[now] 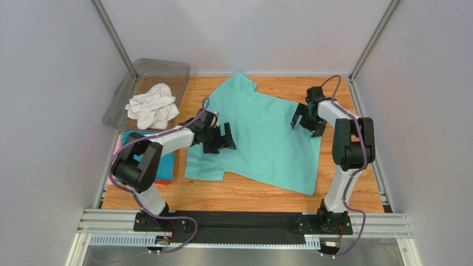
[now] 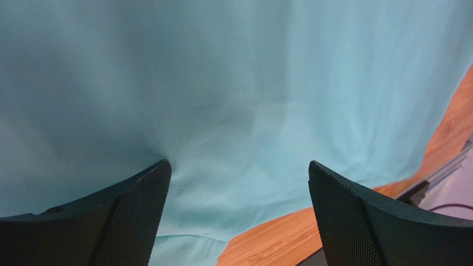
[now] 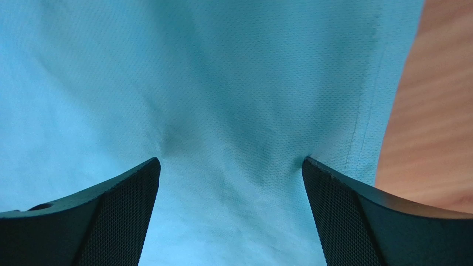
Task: Fold and stack the t-shirts
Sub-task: Flatten the tshirt out
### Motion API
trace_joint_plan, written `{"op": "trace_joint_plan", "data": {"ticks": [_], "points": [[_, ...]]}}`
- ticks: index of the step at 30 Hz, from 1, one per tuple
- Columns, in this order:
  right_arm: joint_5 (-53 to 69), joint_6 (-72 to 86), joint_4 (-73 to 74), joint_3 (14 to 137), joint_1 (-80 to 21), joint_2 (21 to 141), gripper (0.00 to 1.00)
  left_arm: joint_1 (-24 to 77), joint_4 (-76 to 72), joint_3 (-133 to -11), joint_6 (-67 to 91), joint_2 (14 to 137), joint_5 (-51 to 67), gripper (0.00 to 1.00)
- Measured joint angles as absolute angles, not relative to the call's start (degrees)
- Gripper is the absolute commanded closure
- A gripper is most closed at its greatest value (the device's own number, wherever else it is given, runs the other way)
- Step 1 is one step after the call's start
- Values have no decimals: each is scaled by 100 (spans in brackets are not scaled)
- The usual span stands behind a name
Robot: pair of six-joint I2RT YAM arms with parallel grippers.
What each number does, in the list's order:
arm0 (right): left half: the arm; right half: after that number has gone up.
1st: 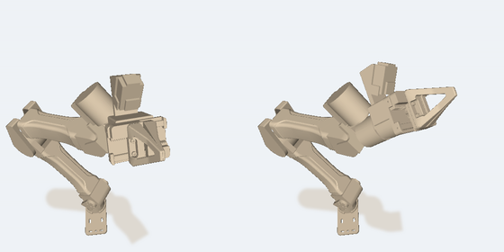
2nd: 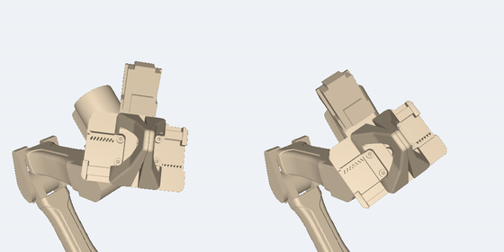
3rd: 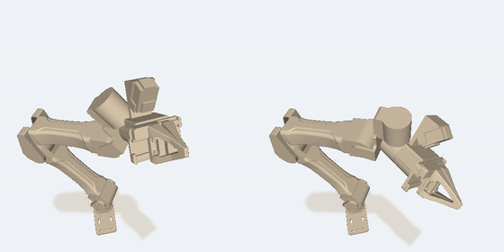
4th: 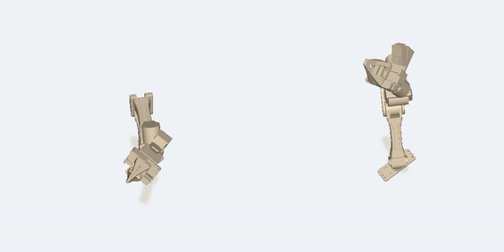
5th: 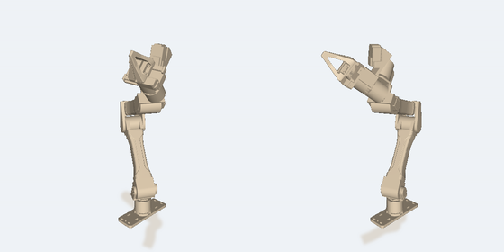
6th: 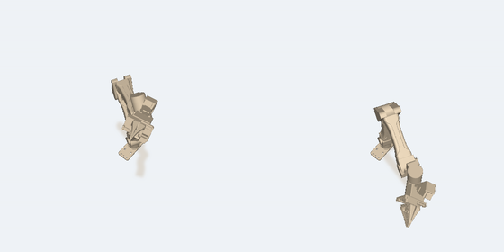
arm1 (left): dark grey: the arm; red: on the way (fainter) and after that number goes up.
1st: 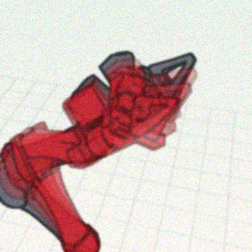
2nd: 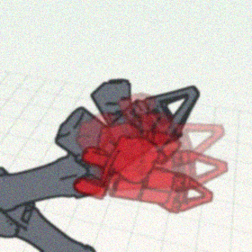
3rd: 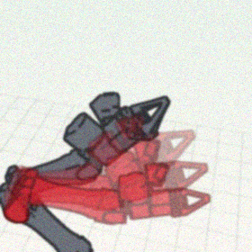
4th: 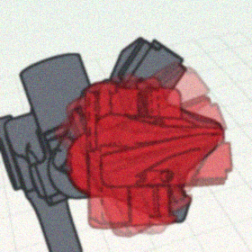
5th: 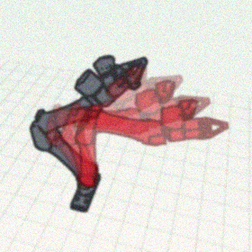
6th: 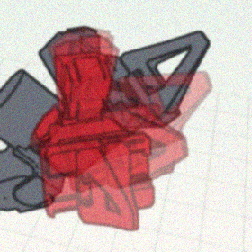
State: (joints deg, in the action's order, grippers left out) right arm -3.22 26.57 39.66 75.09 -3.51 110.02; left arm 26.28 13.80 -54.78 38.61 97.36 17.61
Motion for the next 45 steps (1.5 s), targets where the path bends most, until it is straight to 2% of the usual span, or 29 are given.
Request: {"op": "trace_joint_plan", "data": {"ticks": [7,14,17,20,26,29,32,36,41,45], "points": [[-353,2187,3861,9168,-115,12134,0,3332,1415,-5505,4062,9751,1761,0],[-325,2001,3918,9310,-132,12027,0,3258,1970,-6274,3896,9480,1177,0],[-421,2016,3942,8967,-132,11288,0,3262,2121,-6184,3885,8733,1066,0],[-642,2150,3948,8348,-132,9996,0,3267,2274,-5813,3933,7684,921,0],[-1085,2825,3822,6399,-130,7111,0,3312,3085,-4108,4294,5531,609,0],[-1015,3116,3767,5408,-117,6239,0,3350,3522,-3306,4534,4805,609,1],[-784,3345,3782,4648,-104,5763,0,3380,3763,-2679,4797,4331,646,6],[-537,3437,3811,4195,-104,5494,0,3404,3837,-2196,5050,4217,687,22],[-405,3454,3817,4150,-104,5437,0,3404,3610,-2110,5164,4547,701,31],[-346,3463,3811,4117,-104,5468,0,3404,3273,-2123,5240,5039,740,47]]}}
